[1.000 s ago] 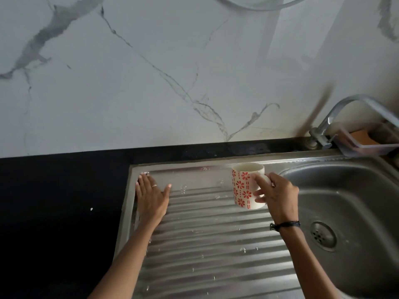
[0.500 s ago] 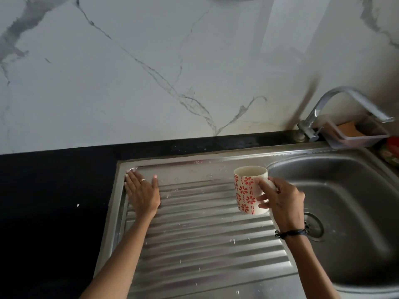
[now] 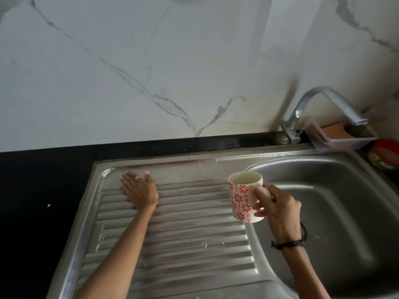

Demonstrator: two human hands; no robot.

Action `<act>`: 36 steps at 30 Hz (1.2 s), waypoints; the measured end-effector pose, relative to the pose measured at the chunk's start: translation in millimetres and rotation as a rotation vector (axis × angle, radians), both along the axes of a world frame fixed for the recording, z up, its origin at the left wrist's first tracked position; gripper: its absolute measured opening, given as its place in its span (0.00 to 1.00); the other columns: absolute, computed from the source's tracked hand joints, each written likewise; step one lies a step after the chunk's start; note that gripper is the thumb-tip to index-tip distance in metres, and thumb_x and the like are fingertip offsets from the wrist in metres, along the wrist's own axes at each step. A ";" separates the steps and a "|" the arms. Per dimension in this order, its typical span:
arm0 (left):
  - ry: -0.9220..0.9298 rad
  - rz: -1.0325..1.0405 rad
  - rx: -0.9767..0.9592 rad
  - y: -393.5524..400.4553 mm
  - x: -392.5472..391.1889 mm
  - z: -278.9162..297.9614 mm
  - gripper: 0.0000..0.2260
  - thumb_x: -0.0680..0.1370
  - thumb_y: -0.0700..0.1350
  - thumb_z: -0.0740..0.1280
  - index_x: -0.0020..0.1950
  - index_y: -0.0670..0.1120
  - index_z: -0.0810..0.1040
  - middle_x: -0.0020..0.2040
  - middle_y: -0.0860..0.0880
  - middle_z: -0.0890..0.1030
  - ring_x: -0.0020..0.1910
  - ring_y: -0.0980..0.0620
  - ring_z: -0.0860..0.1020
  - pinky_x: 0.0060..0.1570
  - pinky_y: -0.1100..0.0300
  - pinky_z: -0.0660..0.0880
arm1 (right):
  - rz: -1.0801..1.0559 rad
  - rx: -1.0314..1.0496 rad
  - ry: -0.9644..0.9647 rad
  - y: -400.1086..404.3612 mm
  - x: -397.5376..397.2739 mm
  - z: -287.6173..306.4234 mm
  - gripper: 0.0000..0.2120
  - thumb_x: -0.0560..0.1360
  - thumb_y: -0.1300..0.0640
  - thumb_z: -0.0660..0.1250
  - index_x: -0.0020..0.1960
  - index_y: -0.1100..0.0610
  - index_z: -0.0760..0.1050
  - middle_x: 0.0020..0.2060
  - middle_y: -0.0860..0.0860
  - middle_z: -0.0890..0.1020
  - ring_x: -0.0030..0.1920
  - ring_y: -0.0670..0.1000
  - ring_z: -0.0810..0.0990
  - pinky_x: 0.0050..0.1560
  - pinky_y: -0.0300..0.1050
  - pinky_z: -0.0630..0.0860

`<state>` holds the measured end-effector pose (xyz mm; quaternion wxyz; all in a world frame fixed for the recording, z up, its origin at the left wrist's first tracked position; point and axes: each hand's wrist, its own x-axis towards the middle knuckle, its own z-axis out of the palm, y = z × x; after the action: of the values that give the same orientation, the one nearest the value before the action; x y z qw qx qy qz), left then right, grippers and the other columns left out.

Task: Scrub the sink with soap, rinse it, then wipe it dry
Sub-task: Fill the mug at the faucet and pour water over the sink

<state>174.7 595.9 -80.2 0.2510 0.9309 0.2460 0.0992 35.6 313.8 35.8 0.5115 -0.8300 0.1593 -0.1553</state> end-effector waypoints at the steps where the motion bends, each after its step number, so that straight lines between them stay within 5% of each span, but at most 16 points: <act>1: 0.059 0.067 0.001 -2.1 4.0 2.6 0.29 0.82 0.51 0.53 0.74 0.33 0.51 0.75 0.35 0.53 0.75 0.41 0.50 0.72 0.48 0.44 | 0.005 0.002 0.003 -7.9 -0.8 -0.4 0.06 0.73 0.55 0.69 0.46 0.57 0.80 0.31 0.54 0.83 0.27 0.45 0.81 0.27 0.39 0.79; 7: 0.071 -0.179 -0.005 -122.8 6.9 1.1 0.29 0.81 0.50 0.54 0.75 0.35 0.49 0.76 0.37 0.49 0.76 0.43 0.50 0.74 0.52 0.45 | 0.004 0.040 0.027 -62.0 -9.9 -8.6 0.03 0.72 0.58 0.70 0.46 0.56 0.81 0.29 0.53 0.82 0.27 0.45 0.81 0.27 0.40 0.79; 11: 0.028 -0.654 -0.198 -230.7 -9.8 8.9 0.21 0.81 0.48 0.48 0.69 0.38 0.64 0.70 0.41 0.66 0.69 0.43 0.66 0.69 0.47 0.64 | -0.004 0.029 0.046 -99.2 -16.6 -7.1 0.03 0.73 0.58 0.70 0.46 0.56 0.81 0.30 0.52 0.82 0.27 0.45 0.81 0.27 0.40 0.79; 15: 0.005 -0.856 -0.369 -237.0 -26.6 31.2 0.24 0.82 0.55 0.46 0.76 0.48 0.55 0.76 0.51 0.56 0.74 0.55 0.55 0.73 0.56 0.54 | 0.004 0.007 0.020 -123.6 -22.0 2.7 0.05 0.73 0.57 0.70 0.48 0.54 0.81 0.31 0.49 0.82 0.29 0.43 0.82 0.29 0.41 0.80; 19: -0.060 -0.773 -0.311 -187.3 -35.6 31.3 0.20 0.83 0.48 0.50 0.75 0.47 0.57 0.76 0.49 0.57 0.75 0.53 0.54 0.73 0.58 0.49 | 0.040 0.022 -0.033 -129.3 -18.6 11.9 0.04 0.73 0.59 0.69 0.46 0.51 0.78 0.32 0.45 0.81 0.31 0.40 0.82 0.28 0.37 0.79; 23: 0.000 -0.609 -0.173 -117.3 -45.6 19.4 0.21 0.83 0.45 0.51 0.75 0.42 0.55 0.76 0.47 0.55 0.76 0.51 0.51 0.71 0.62 0.43 | 0.055 0.029 -0.054 -116.1 -9.4 10.8 0.04 0.74 0.59 0.69 0.47 0.57 0.81 0.34 0.54 0.82 0.33 0.47 0.82 0.30 0.41 0.81; 29: 0.010 -0.171 0.114 17.8 -52.8 22.7 0.20 0.81 0.41 0.58 0.68 0.30 0.65 0.67 0.29 0.66 0.68 0.31 0.65 0.67 0.41 0.62 | 0.194 0.031 -0.007 -68.3 1.4 -0.4 0.06 0.73 0.57 0.70 0.49 0.58 0.81 0.34 0.50 0.82 0.34 0.43 0.83 0.30 0.47 0.81; 32: 0.152 -0.249 0.273 75.9 -61.3 4.2 0.15 0.76 0.33 0.61 0.60 0.26 0.70 0.59 0.21 0.69 0.58 0.23 0.70 0.57 0.33 0.69 | 0.239 0.014 0.008 -44.9 0.9 -10.4 0.07 0.73 0.56 0.70 0.50 0.57 0.81 0.34 0.50 0.83 0.36 0.43 0.83 0.30 0.43 0.81; 36: 0.098 -0.036 0.190 67.9 -61.8 -2.2 0.24 0.81 0.46 0.58 0.71 0.31 0.61 0.71 0.32 0.61 0.72 0.36 0.60 0.71 0.45 0.54 | 0.270 0.021 0.036 -22.7 -2.2 -14.9 0.07 0.73 0.57 0.70 0.47 0.60 0.81 0.33 0.52 0.83 0.34 0.41 0.83 0.29 0.40 0.80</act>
<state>112.9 663.7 -82.4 0.1510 0.9585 0.2308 0.0719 33.4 291.2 20.9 0.5336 -0.8410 0.0569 -0.0685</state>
